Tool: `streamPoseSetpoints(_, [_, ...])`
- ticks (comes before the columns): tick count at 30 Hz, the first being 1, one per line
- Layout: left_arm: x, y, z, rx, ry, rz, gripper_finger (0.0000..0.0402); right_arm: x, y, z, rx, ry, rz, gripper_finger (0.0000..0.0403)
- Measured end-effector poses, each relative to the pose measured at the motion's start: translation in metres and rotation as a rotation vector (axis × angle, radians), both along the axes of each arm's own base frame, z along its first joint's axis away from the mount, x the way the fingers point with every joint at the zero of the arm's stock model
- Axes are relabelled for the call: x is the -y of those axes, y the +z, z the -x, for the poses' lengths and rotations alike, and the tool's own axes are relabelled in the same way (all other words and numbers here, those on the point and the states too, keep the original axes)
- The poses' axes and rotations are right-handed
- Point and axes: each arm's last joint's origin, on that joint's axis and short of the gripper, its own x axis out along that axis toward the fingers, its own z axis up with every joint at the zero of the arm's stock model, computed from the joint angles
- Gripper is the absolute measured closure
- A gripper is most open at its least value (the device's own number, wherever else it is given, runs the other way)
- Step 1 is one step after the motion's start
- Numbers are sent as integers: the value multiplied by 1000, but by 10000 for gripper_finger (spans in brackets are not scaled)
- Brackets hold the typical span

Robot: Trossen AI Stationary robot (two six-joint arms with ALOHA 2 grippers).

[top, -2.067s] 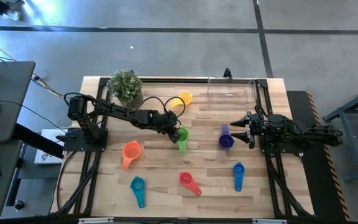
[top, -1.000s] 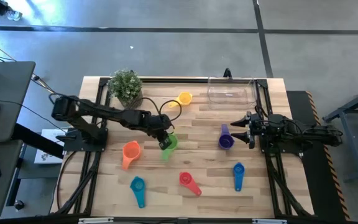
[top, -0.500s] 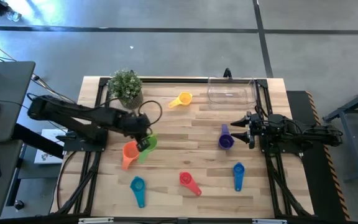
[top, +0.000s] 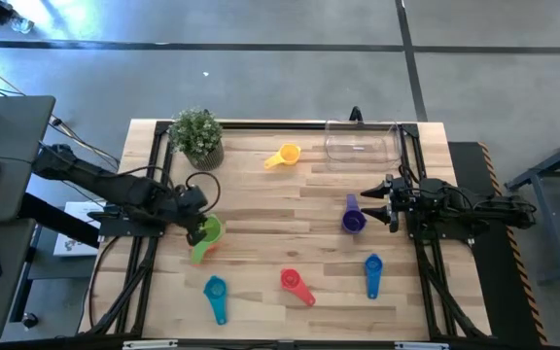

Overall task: Nest measuring cups in basket
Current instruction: Stack the green measuring cup on top of the orange measuring cup

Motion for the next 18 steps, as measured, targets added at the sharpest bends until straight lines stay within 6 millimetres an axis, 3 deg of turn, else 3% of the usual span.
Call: streamPoseSetpoints(18, [-1,-31,16,-45,1,-52,394,0,0,0,0,0,0,119])
